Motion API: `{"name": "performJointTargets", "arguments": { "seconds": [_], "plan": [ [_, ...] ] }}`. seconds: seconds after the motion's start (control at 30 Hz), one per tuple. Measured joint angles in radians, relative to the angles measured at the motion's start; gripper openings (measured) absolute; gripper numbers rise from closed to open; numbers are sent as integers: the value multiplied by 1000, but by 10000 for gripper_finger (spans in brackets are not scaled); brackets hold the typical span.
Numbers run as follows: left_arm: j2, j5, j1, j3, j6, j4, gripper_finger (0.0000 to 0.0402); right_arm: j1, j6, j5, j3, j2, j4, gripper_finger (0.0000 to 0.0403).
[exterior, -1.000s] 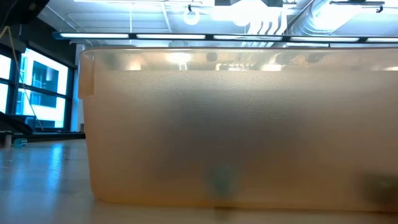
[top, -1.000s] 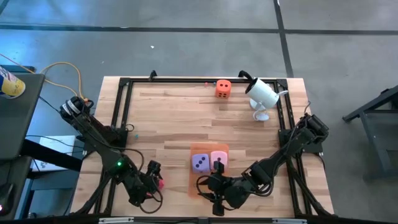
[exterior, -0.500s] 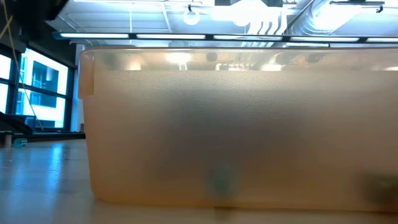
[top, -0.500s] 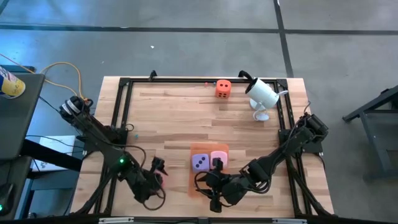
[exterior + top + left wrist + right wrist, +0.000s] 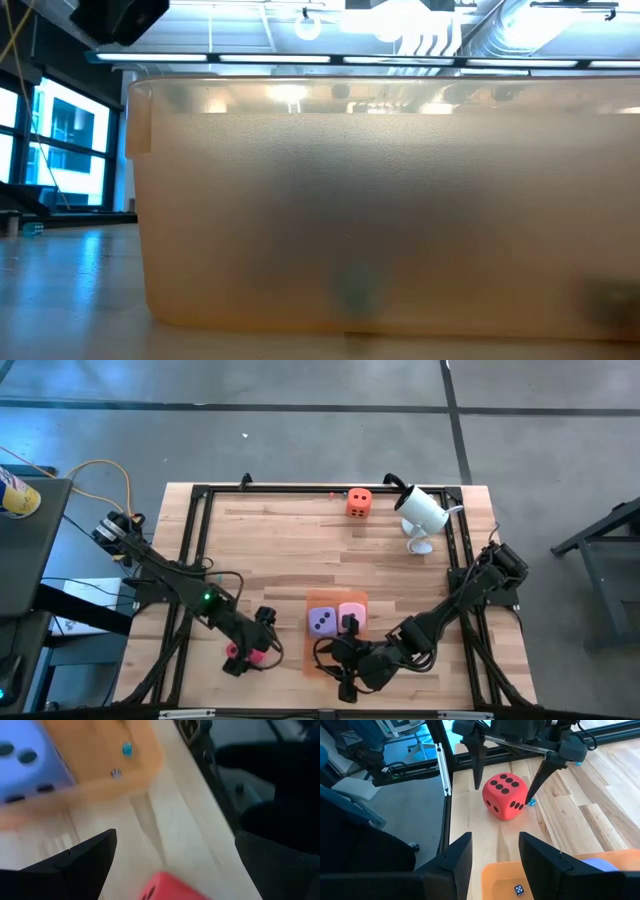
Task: Pick & Place Dice
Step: Put the large red dice into the orange bin
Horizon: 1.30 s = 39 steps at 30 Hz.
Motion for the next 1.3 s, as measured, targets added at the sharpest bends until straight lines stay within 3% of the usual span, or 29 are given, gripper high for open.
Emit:
{"name": "performJointTargets", "arguments": {
  "seconds": [0.13, 0.23, 0.43, 0.67, 0.83, 1.13, 1.3],
  "plan": [
    [0, 28, 9, -1, 2, -2, 400, 0, 0, 0, 0, 0, 0, 151],
    [0, -9, 10, 0, -22, -30, 400, 0, 0, 0, 0, 0, 0, 151],
    [0, -65, 7, -1, -342, -30, 400, 0, 0, 0, 0, 0, 0, 151],
    [-3, -266, -13, 0, -708, 33, 400, 0, 0, 0, 0, 0, 0, 151],
    [15, -287, -19, -1, -1055, 25, 400, 0, 0, 0, 0, 0, 0, 151],
    [14, -344, -52, 0, -1308, -49, 400, 0, 0, 0, 0, 0, 0, 151],
    [14, -467, -32, 0, -1263, 0, 400, 0, 0, 0, 0, 0, 0, 151]
  ]
}}
